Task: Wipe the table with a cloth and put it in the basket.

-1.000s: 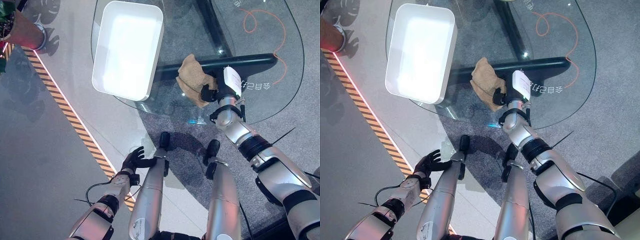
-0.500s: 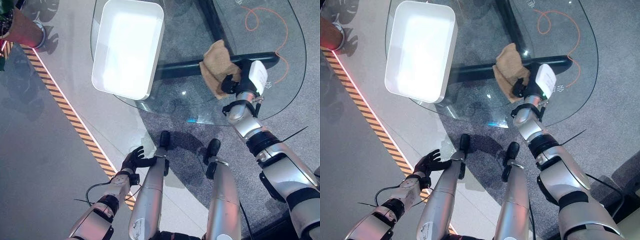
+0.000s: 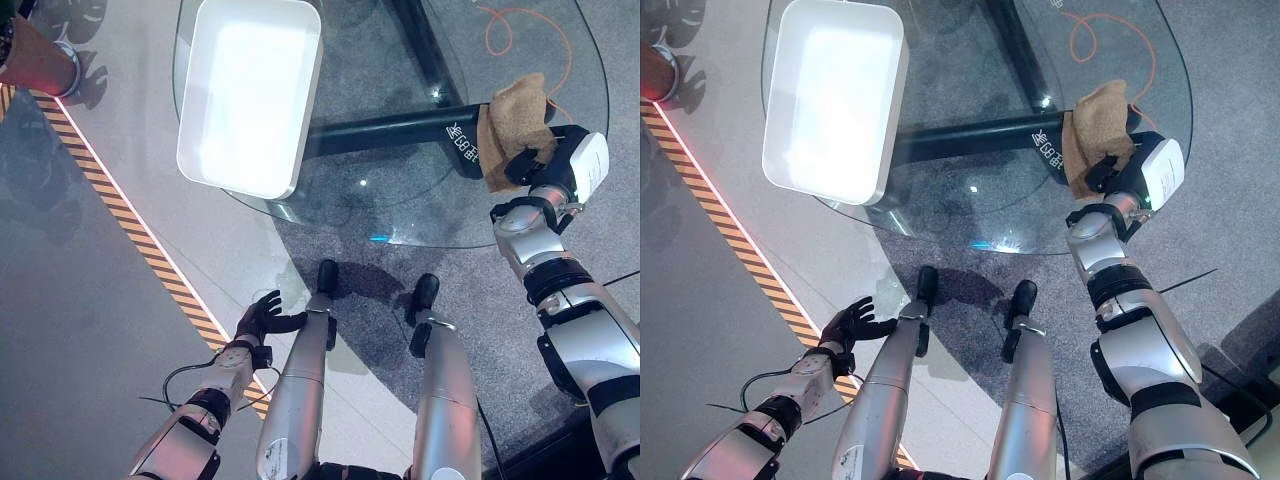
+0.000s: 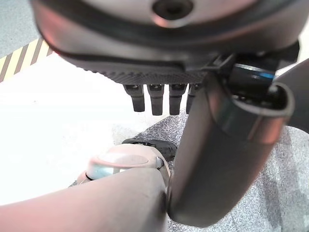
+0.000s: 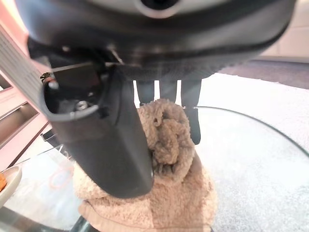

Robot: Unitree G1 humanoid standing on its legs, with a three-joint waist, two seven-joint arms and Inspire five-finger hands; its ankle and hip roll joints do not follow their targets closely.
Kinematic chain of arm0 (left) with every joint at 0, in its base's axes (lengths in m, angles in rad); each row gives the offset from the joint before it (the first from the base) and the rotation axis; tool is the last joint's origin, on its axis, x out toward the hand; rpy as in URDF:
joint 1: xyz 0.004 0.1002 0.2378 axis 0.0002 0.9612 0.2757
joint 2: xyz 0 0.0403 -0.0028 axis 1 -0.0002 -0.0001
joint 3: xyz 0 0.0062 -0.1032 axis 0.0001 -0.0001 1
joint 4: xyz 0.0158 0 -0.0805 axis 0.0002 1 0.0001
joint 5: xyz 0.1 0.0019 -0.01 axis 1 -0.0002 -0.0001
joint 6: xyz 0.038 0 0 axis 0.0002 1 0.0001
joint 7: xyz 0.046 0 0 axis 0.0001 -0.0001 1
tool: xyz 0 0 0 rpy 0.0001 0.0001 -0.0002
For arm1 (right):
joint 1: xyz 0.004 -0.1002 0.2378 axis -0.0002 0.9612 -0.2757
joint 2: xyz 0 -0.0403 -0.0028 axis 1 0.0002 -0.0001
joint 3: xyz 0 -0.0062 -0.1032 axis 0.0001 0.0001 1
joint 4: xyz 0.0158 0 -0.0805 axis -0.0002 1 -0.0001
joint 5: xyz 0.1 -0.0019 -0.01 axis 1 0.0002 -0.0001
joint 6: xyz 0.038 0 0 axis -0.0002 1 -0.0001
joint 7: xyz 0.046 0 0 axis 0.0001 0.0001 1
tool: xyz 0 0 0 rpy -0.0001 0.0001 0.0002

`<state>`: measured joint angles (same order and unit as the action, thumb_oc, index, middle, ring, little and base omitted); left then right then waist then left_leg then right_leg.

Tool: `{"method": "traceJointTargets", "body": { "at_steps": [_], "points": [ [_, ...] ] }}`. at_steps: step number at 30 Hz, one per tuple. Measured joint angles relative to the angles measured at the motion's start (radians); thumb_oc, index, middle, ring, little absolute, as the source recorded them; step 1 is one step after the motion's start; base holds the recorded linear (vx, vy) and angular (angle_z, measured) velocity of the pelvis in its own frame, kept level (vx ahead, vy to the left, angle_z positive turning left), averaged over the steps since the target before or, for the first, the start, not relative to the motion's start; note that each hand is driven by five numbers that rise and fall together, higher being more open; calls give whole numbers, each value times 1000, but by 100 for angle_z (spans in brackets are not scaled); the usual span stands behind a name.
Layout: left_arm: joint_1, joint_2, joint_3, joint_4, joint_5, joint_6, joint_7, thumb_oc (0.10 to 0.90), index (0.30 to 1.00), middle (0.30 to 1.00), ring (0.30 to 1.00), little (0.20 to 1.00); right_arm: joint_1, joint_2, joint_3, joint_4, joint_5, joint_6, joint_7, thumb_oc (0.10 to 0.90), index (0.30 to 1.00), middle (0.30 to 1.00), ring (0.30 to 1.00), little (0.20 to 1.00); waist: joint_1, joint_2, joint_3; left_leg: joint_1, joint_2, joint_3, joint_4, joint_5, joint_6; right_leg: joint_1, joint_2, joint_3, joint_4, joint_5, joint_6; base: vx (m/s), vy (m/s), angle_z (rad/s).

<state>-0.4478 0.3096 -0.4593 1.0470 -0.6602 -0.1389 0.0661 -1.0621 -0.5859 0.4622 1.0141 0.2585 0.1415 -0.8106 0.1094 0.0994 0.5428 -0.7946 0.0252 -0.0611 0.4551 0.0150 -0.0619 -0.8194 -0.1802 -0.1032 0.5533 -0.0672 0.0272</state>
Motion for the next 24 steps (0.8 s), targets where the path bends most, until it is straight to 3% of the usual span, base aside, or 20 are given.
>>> {"method": "traceJointTargets", "body": {
  "at_steps": [11, 17, 24],
  "points": [
    [1, 9, 0, 2, -2, 3, -12, 800, 900, 900, 900, 900, 0, 3, 3, -6, 29, -21, 1, 100, 300, 300, 300, 200, -2, 0, 0, 0, 0, 0, -2, 0, 0, 0, 2, 0, -3, 1, -1, -1, 0, 0],
    [1, 10, 1, 4, -1, 2, -13, 800, 900, 900, 900, 900, 0, 6, 30, -86, 28, -21, 53, 100, 300, 300, 300, 200, -3, 0, 0, 3, 0, 1, -13, 2, -2, 0, 5, -1, -15, 8, -2, -5, 3, -2],
    [1, 9, 2, 14, 0, 0, -14, 800, 900, 900, 900, 900, 1, 84, 71, -142, -1, -22, 137, 100, 300, 300, 300, 200, -2, 0, 0, 11, -1, 1, -19, 5, -7, 8, 5, -2, -14, 12, 3, 0, 3, 0]
  ]
}}
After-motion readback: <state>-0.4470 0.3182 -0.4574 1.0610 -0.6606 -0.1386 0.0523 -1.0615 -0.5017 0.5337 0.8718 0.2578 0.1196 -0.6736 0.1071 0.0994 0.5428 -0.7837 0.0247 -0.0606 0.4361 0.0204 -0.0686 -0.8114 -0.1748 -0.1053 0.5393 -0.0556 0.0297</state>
